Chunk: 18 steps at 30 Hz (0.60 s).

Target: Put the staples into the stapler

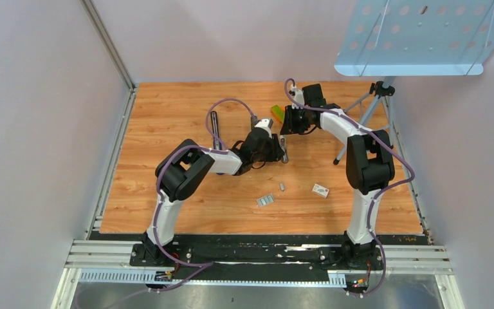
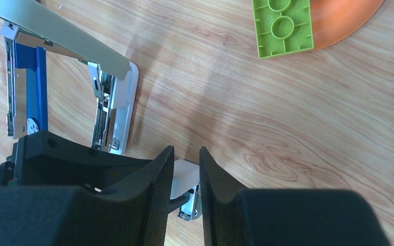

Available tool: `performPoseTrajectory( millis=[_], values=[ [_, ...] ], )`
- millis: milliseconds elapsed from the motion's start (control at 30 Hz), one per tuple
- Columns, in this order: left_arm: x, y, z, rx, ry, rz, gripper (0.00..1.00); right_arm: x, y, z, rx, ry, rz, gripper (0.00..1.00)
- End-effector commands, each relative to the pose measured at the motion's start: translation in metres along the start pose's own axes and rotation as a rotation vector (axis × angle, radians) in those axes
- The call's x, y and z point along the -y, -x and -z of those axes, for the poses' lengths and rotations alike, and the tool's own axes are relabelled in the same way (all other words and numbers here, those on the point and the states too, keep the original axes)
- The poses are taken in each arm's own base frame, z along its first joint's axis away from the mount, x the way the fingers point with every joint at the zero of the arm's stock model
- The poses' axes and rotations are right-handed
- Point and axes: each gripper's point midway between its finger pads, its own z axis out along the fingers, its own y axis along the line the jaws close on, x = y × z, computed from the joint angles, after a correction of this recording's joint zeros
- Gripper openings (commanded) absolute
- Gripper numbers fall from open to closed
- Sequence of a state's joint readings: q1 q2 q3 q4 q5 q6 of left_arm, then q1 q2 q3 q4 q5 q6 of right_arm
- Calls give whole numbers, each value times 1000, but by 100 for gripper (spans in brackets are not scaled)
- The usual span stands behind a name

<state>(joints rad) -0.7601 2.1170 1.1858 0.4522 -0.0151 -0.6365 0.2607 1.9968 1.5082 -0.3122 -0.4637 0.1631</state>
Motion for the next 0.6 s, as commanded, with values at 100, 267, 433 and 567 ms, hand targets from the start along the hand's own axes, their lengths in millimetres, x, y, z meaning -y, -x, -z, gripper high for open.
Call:
performPoseTrajectory(
  millis=[100, 267, 433, 567],
  values=[
    [-15, -13, -6, -30, 64, -30, 41, 0, -13, 20, -28, -7, -4, 28],
    [-12, -10, -3, -29, 57, -31, 41, 2, -24, 27, -41, -27, -10, 28],
    [-8, -6, 2, -23, 49, -25, 41, 2, -28, 31, -44, -38, -10, 28],
    [-1, 1, 6, -15, 31, -19, 41, 3, -29, 34, -40, -50, -11, 28]
  ],
)
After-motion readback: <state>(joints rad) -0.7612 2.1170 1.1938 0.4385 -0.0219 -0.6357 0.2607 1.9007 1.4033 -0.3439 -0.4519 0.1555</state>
